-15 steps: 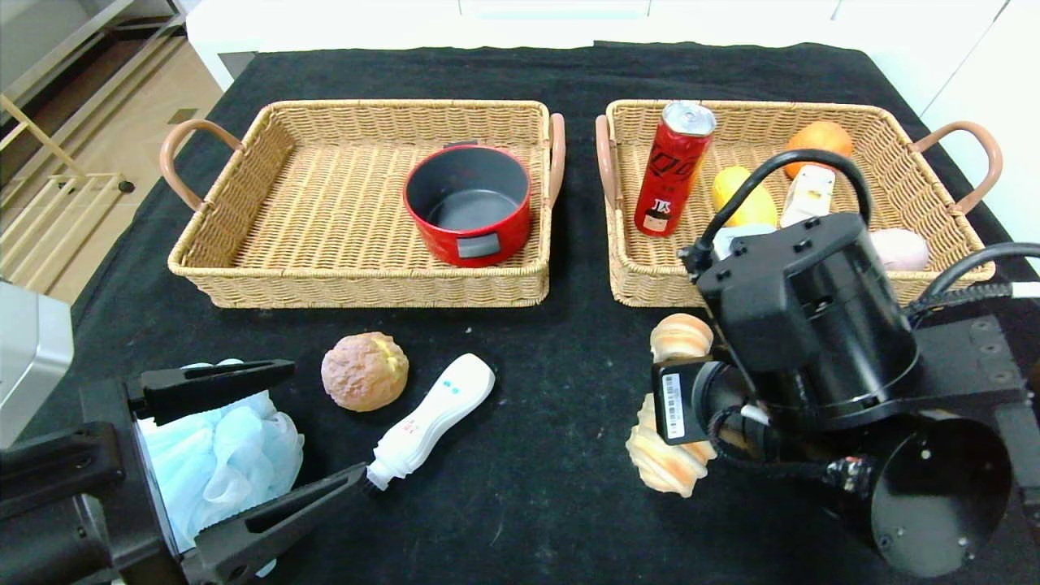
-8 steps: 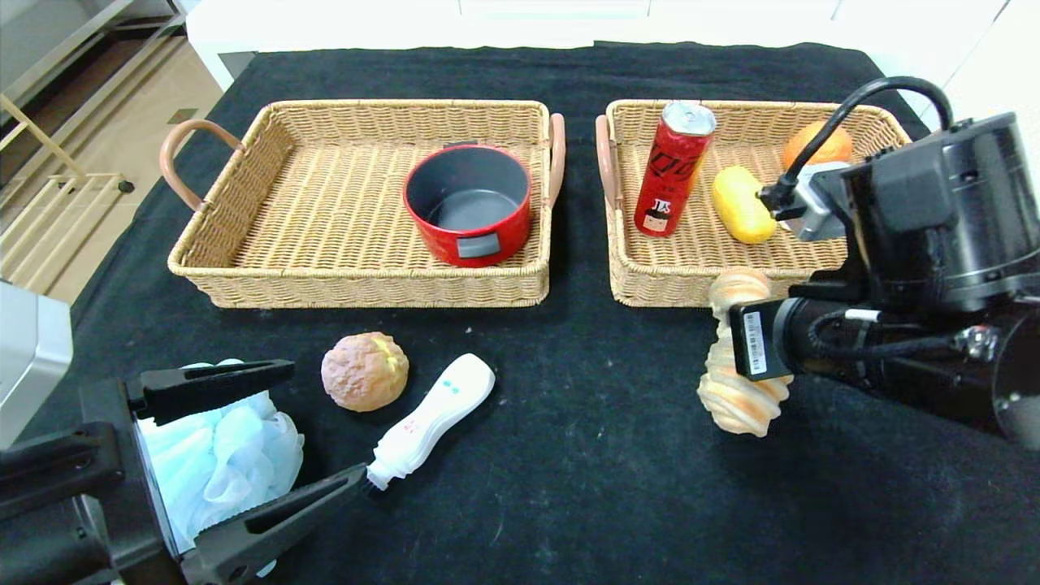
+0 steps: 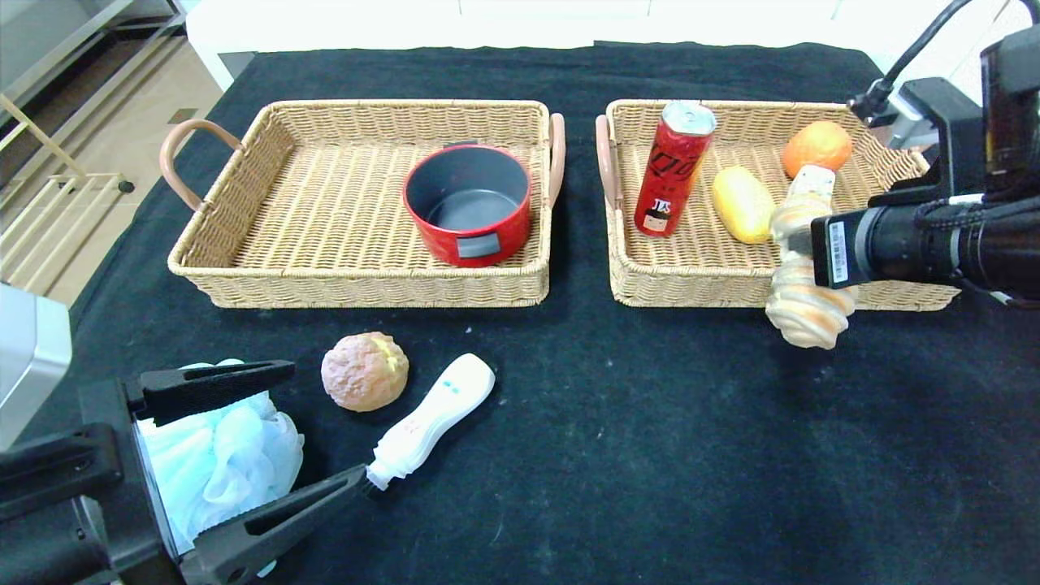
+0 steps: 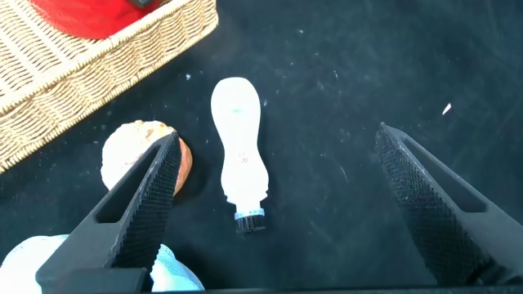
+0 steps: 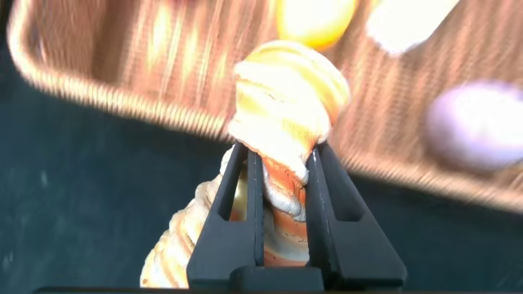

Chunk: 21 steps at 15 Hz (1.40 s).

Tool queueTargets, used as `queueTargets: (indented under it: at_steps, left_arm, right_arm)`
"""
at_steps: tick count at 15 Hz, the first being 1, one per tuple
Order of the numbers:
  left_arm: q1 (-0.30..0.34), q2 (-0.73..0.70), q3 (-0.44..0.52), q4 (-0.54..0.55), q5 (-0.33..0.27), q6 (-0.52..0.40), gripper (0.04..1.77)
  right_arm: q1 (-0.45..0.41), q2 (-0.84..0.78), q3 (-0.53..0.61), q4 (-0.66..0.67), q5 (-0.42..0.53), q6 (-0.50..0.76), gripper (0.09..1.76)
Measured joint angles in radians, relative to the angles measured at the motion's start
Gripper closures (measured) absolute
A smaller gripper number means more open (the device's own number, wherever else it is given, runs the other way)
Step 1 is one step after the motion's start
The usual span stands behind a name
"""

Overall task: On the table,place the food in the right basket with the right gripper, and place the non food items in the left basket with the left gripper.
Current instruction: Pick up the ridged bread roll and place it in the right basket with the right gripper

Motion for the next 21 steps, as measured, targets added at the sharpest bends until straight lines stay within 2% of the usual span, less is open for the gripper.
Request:
queueTargets:
  at_steps: [6, 12, 21]
  left_arm:
    - [-0.001, -0.004, 0.002, -0.002, 0.000, 0.000, 0.09]
    - [-0.001, -0.008, 0.000, -0.002, 0.000, 0.000, 0.09]
    - [0.000, -0.008, 0.000, -0.002, -0.001, 0.000, 0.09]
  right_arm:
    - [-0.068, 0.096, -0.220, -0.002, 0.012, -0.029, 1.45]
    - [-0.148, 0.212, -0.342, -0.029, 0.016, -0.029, 1.45]
    - [-0.159, 0.254, -0.357, -0.036, 0.020, -0.024, 1.45]
